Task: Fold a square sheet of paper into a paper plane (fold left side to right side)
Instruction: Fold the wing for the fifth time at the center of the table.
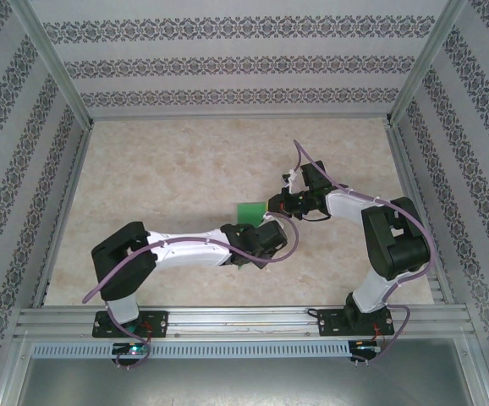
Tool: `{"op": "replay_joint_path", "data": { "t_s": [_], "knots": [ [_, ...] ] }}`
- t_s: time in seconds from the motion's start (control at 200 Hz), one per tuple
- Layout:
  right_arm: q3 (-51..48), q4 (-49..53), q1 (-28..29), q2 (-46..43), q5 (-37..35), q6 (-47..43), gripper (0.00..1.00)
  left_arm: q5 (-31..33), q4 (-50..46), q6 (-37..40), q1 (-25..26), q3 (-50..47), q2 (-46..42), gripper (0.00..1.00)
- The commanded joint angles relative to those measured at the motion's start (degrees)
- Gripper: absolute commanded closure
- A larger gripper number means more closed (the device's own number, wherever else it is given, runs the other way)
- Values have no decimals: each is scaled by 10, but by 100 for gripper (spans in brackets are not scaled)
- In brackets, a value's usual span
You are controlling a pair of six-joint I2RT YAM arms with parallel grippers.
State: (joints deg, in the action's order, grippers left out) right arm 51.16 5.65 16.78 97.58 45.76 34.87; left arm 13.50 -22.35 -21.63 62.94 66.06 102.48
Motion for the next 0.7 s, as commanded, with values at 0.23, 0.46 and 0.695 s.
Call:
{"op": "replay_joint_path", "data": {
  "t_s": [0.23, 0.46, 0.695],
  "knots": [
    [15, 8, 6, 18, -7, 7, 100, 46, -58, -36, 6, 24, 41, 48],
    [15, 8, 5, 24, -10, 7, 100, 66, -77, -49, 6, 26, 51, 52],
    [15, 9, 6, 26, -14, 9, 100, 71, -81, -54, 6, 24, 54, 63]
  ]
}}
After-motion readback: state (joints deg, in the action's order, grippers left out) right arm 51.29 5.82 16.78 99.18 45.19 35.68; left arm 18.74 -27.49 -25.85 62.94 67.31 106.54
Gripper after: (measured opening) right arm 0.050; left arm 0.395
